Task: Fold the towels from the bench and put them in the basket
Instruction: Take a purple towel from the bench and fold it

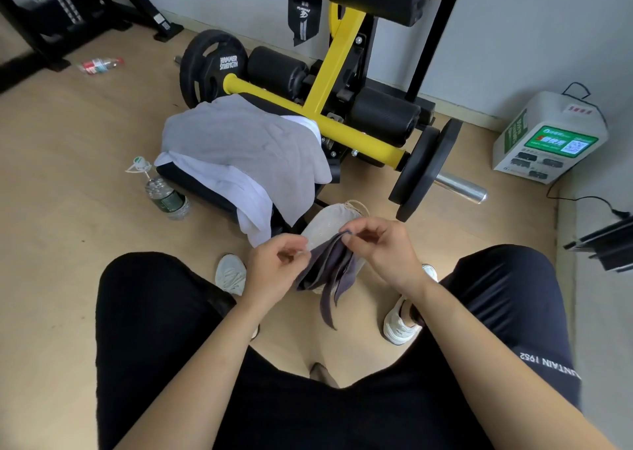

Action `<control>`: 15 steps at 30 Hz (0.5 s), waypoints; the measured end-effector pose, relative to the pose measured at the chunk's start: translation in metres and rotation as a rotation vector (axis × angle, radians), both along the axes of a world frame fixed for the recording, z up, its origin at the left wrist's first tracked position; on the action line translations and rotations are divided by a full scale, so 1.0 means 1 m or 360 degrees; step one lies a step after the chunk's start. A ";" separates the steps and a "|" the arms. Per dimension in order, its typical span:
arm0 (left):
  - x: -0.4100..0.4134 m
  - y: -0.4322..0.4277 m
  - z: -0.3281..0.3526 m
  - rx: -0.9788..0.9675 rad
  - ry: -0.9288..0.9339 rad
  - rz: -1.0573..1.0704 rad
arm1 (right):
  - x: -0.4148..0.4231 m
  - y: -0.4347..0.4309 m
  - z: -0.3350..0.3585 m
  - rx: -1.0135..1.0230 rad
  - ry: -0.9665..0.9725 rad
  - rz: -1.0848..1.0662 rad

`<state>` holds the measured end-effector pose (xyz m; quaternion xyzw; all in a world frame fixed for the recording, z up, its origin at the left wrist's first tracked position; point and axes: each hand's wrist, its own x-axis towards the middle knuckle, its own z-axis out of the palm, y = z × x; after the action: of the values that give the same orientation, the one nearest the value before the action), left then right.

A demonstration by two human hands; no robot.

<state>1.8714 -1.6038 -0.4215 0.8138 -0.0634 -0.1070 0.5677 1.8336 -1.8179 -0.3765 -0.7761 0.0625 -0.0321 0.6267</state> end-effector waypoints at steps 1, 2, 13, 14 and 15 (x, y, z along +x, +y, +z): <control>0.000 -0.002 -0.006 0.0062 0.0013 -0.0106 | 0.000 -0.002 0.003 0.0012 -0.0017 -0.0006; -0.001 -0.004 -0.013 0.0139 -0.0005 -0.0200 | 0.000 -0.004 0.006 0.0032 -0.0033 -0.0005; 0.001 -0.022 -0.049 0.0789 -0.0382 -0.0373 | -0.003 -0.028 0.026 0.0373 -0.0171 -0.0051; 0.001 -0.023 -0.050 0.0825 -0.0363 -0.0392 | -0.002 -0.029 0.027 0.0415 -0.0173 -0.0075; 0.001 -0.024 -0.051 0.0855 -0.0325 -0.0418 | -0.002 -0.031 0.027 0.0454 -0.0174 -0.0099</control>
<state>1.8720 -1.6282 -0.4724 0.9259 -0.1943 -0.1101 0.3046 1.8319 -1.8486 -0.3497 -0.6739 0.0562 -0.0845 0.7318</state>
